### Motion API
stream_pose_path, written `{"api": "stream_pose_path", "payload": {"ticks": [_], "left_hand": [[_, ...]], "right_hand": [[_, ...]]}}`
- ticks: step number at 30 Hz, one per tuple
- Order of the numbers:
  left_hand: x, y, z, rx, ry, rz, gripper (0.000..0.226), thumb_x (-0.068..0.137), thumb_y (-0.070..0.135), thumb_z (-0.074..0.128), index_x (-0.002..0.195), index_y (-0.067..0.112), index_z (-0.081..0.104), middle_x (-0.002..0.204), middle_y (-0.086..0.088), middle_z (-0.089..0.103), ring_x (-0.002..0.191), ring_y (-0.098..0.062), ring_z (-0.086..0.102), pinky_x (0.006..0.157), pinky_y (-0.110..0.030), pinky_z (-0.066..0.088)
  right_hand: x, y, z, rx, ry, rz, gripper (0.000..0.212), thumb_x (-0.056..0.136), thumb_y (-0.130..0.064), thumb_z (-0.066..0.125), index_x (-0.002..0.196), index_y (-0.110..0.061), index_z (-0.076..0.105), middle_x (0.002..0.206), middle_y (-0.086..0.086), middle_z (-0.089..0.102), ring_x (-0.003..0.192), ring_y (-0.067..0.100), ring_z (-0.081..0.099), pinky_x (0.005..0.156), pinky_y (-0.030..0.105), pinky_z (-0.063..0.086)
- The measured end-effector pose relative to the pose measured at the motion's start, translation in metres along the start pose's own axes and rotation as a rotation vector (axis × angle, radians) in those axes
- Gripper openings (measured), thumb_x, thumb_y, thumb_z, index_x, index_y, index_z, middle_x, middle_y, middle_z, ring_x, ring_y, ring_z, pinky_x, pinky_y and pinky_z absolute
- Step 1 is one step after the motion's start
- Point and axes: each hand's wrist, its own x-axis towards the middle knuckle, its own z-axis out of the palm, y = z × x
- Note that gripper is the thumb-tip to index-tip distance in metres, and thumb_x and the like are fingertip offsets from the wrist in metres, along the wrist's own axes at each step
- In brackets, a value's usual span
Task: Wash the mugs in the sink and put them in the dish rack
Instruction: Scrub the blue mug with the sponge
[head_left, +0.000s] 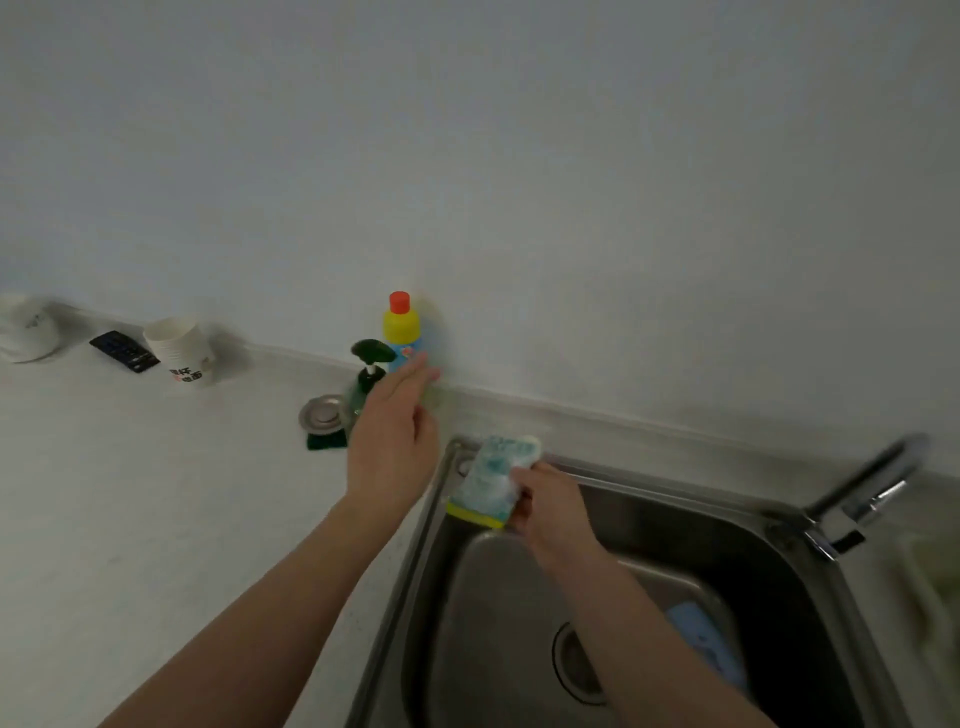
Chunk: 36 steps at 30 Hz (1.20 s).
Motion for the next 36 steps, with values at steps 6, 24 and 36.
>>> {"api": "stream_pose_path", "payload": {"ticks": [6, 24, 36], "left_hand": [[-0.098, 0.013, 0.142, 0.034, -0.788, -0.263, 0.026, 0.094, 0.015, 0.054, 0.115, 0.017, 0.069, 0.118, -0.002, 0.069, 0.111, -0.019, 0.062, 0.093, -0.024, 0.043], [-0.241, 0.017, 0.399, 0.148, -1.229, -0.547, 0.027, 0.095, 0.018, 0.055, 0.112, -0.002, 0.062, 0.118, -0.024, 0.064, 0.111, -0.036, 0.059, 0.088, -0.038, 0.046], [-0.240, 0.034, 0.360, -0.329, -1.047, -1.055, 0.032, 0.105, 0.021, 0.039, 0.113, -0.002, 0.059, 0.099, -0.023, 0.065, 0.086, -0.035, 0.065, 0.077, -0.048, 0.058]], "right_hand": [[-0.024, 0.042, -0.173, -0.212, 0.360, 0.080, 0.021, 0.093, -0.001, 0.049, 0.104, -0.007, 0.067, 0.095, 0.014, 0.070, 0.090, 0.032, 0.067, 0.074, 0.043, 0.056], [-0.036, 0.075, -0.377, -0.357, 0.497, 0.217, 0.020, 0.094, -0.011, 0.055, 0.087, -0.020, 0.071, 0.091, 0.003, 0.074, 0.090, 0.020, 0.070, 0.086, 0.041, 0.056], [-0.050, 0.060, -0.359, -0.383, 0.532, 0.209, 0.018, 0.095, -0.012, 0.054, 0.100, -0.019, 0.069, 0.098, 0.005, 0.072, 0.094, 0.022, 0.068, 0.089, 0.046, 0.055]]}}
